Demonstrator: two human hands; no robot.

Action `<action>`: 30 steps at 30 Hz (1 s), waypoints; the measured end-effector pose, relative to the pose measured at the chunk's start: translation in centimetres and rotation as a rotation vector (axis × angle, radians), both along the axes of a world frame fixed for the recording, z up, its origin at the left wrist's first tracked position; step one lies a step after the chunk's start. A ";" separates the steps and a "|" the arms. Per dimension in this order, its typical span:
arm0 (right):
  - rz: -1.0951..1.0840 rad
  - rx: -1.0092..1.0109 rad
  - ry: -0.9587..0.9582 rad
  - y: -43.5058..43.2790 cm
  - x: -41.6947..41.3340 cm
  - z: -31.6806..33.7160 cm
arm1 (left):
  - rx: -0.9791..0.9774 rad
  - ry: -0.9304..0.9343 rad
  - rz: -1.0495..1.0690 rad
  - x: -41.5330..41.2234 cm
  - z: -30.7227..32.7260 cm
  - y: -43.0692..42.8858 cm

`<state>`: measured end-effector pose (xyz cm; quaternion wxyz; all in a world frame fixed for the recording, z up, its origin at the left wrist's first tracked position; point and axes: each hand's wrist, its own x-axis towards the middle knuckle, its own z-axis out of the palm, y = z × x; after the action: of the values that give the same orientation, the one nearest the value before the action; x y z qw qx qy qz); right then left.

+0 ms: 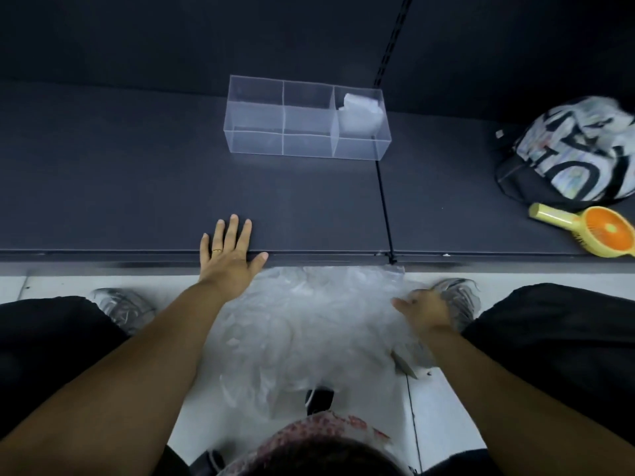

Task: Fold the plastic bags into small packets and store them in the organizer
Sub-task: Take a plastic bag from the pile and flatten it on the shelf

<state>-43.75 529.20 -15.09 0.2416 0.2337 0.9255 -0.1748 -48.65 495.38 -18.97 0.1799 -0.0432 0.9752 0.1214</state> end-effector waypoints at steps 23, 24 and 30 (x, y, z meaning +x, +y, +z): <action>-0.108 -0.342 0.816 -3.5 -4.4 13.6 | 1.411 -0.152 0.653 -1.1 15.2 7.5; -0.034 -0.435 0.930 -4.4 -3.9 14.3 | 1.423 -0.139 0.689 -1.1 15.3 7.5; 0.452 -0.182 0.636 -10.0 -2.4 12.9 | 1.455 -0.085 0.807 -1.5 15.7 7.6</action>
<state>-46.16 519.18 -2.21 -0.0050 -0.0638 0.9629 -0.2622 -50.12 503.03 -3.29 0.1421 -0.2671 0.5551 0.7748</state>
